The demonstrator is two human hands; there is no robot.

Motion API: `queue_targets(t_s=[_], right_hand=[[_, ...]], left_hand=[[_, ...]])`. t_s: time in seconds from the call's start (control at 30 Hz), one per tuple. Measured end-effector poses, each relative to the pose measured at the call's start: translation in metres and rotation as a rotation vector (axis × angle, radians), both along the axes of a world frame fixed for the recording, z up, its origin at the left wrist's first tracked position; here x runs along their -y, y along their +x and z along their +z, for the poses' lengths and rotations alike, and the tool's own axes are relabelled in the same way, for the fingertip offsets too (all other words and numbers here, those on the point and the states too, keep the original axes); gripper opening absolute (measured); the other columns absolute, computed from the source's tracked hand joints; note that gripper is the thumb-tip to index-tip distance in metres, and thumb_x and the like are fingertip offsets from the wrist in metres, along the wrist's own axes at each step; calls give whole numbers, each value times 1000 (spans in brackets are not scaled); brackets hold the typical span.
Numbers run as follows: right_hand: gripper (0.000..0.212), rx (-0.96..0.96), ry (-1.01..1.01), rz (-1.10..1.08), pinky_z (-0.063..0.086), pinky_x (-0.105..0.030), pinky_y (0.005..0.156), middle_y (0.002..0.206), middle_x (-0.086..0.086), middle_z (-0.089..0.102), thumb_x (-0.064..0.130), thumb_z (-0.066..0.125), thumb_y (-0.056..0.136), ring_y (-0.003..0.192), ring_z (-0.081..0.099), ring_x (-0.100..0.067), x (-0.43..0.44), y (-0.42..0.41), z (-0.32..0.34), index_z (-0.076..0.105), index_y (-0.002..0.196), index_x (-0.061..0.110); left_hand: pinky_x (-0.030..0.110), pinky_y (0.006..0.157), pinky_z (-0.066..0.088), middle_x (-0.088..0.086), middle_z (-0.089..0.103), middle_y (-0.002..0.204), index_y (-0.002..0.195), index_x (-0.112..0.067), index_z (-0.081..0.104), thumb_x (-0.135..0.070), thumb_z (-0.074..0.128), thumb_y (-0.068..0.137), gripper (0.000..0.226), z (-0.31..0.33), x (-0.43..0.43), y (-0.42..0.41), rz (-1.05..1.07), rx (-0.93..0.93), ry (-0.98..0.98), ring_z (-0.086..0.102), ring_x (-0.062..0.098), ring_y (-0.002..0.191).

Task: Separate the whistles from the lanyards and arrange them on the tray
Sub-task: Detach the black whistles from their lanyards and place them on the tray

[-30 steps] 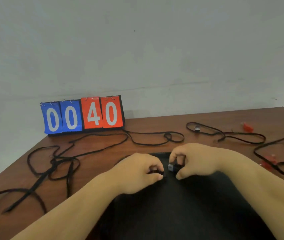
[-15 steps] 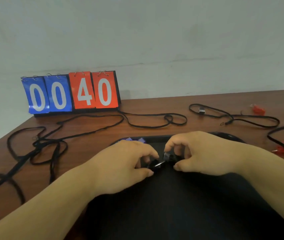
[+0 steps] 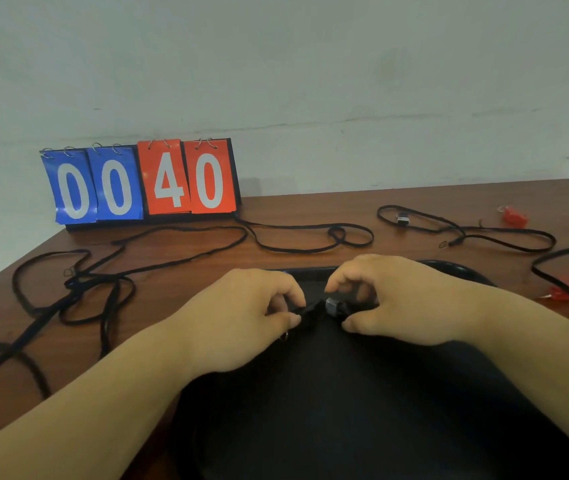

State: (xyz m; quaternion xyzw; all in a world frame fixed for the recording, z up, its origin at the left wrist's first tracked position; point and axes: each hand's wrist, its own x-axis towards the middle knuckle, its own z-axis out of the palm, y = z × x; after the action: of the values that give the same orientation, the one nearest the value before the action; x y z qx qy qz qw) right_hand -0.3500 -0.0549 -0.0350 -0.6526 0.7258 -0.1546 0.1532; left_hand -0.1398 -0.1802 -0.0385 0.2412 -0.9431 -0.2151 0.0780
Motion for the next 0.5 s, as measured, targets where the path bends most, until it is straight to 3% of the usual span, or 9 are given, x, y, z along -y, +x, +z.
queue_targets(t_s=[0.1,0.23,0.4,0.5], right_hand=[[41,-3,-32,14,50,-20,86,115,25,53,42,78,86,101,59,2,1,3,-1,60,122,46],[37,14,-33,27,46,-14,70,105,20,60,41,77,87,83,60,5,4,6,-5,62,121,46],[49,-16,-32,4,44,-14,70,103,18,58,44,73,88,81,60,0,7,10,-8,55,134,46],[60,-29,-25,16,43,-15,71,102,17,59,42,70,91,82,61,-1,8,12,-9,44,145,50]], left_hand=[[18,73,49,-15,74,82,102,-40,66,-31,69,97,11,0,0,-1,21,-39,83,66,-5,75],[17,69,45,-13,76,82,99,-40,62,-30,68,97,12,0,-1,-3,28,-39,109,65,-5,69],[19,68,46,-16,76,80,91,-34,62,-24,66,97,12,-1,-1,-2,45,-29,82,65,-3,68],[19,66,47,-13,71,81,91,-37,63,-32,70,93,8,0,-4,-1,69,-39,20,64,-3,71]])
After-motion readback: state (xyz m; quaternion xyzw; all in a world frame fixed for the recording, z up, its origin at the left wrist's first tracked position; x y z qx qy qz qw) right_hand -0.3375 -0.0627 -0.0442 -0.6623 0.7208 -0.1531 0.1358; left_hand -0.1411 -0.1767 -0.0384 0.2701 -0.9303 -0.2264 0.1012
